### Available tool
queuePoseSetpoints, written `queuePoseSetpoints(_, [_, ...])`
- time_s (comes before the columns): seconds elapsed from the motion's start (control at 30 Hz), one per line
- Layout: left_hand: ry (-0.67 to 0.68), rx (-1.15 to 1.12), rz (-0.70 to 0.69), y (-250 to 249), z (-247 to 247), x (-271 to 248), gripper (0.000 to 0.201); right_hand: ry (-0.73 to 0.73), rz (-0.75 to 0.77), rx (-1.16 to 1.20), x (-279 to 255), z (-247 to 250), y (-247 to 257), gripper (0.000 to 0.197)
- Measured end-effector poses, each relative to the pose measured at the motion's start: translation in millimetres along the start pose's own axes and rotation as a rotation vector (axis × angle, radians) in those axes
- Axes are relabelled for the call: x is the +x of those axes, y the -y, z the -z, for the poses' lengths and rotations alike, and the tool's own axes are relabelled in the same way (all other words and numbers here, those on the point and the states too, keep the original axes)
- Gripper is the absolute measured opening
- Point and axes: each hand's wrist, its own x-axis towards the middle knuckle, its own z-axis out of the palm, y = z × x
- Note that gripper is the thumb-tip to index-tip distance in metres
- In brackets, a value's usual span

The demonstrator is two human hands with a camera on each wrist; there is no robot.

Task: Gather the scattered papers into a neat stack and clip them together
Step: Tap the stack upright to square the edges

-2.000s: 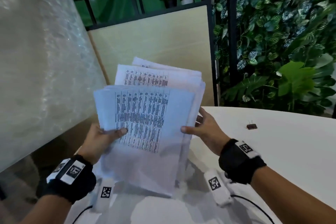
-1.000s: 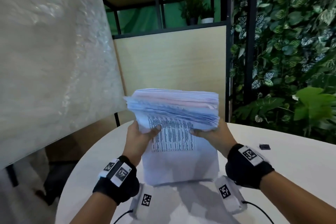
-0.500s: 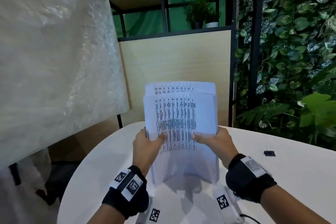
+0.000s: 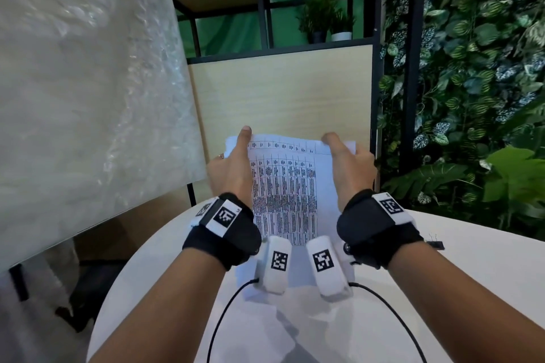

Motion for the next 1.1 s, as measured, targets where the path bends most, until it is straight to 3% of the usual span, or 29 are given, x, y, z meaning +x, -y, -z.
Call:
queuePoseSetpoints(0.03, [-0.006,-0.009,0.007,2,0,4,0.047,-0.005,-0.002,-0.008,1,-1,0,0.03])
queuePoseSetpoints(0.1, [-0.006,-0.021,0.016,3,1,6,0.037,0.012,0.007,-0.023,5,-2,-2,0.025])
queuePoseSetpoints(0.2, [0.008,-0.054,-0.003,2,0,3,0.042,0.05,0.042,-0.053,6,-1,-5,0.037])
queuePoseSetpoints(0.27, [0.036,-0.073,0.005,-1,0,1,0.05,0.059,0.064,-0.094,8,-1,-9,0.035])
queuePoseSetpoints(0.5, [0.089,-0.044,0.009,0,4,5,0.034,0.058,0.039,-0.072,13,1,-7,0.032])
queuePoseSetpoints(0.57, [0.155,-0.053,-0.022,4,9,7,0.036,0.083,0.022,-0.093,13,5,-6,0.028])
queuePoseSetpoints(0.67, [0.309,0.029,-0.124,15,21,9,0.037,0.179,0.001,-0.06,9,12,-4,0.04])
queuePoseSetpoints(0.73, [0.42,0.068,-0.173,24,33,14,0.055,0.289,-0.001,-0.042,9,22,-13,0.048])
queuePoseSetpoints(0.8, [0.504,0.041,-0.145,32,45,17,0.08,0.438,0.022,-0.028,7,36,-28,0.053])
queuePoseSetpoints(0.9, [0.599,0.048,-0.088,48,50,20,0.099,0.599,0.035,-0.088,8,48,-50,0.054])
queuePoseSetpoints(0.97, [0.605,0.052,-0.09,52,51,23,0.099,0.618,0.043,-0.064,10,47,-57,0.048])
queuePoseSetpoints(1.07, [0.641,0.006,-0.049,53,53,26,0.087,0.598,0.064,0.015,15,46,-59,0.07])
queuePoseSetpoints(1.1, [0.662,0.021,-0.048,53,54,25,0.084,0.616,0.08,0.02,15,45,-58,0.068])
